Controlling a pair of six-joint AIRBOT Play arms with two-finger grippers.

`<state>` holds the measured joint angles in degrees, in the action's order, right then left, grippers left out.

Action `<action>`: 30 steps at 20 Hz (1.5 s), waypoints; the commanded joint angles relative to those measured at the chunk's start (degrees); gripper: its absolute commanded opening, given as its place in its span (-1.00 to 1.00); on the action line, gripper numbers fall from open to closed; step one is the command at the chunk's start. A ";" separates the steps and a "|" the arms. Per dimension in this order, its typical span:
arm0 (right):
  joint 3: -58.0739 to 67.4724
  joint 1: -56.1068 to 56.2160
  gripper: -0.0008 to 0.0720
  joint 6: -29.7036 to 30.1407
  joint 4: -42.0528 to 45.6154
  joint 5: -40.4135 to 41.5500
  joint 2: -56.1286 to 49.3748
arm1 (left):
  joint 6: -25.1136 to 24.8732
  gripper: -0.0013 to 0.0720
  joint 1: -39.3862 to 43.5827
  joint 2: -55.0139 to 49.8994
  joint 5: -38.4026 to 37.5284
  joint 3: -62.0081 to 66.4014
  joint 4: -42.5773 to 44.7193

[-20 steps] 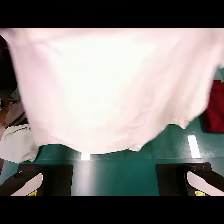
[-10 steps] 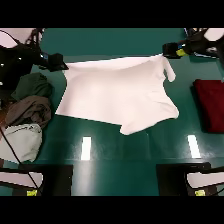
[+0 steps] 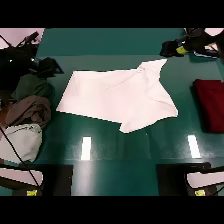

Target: Fold the shirts.

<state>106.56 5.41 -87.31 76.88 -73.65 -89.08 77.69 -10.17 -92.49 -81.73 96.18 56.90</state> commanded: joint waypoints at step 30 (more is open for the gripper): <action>-31.56 0.04 0.04 2.78 -8.20 -1.14 21.07 | -1.16 -0.90 4.37 1.51 7.19 -25.70 7.26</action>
<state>75.02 5.74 -84.49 68.60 -73.01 -68.05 76.60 -6.39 -91.00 -72.62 69.82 64.84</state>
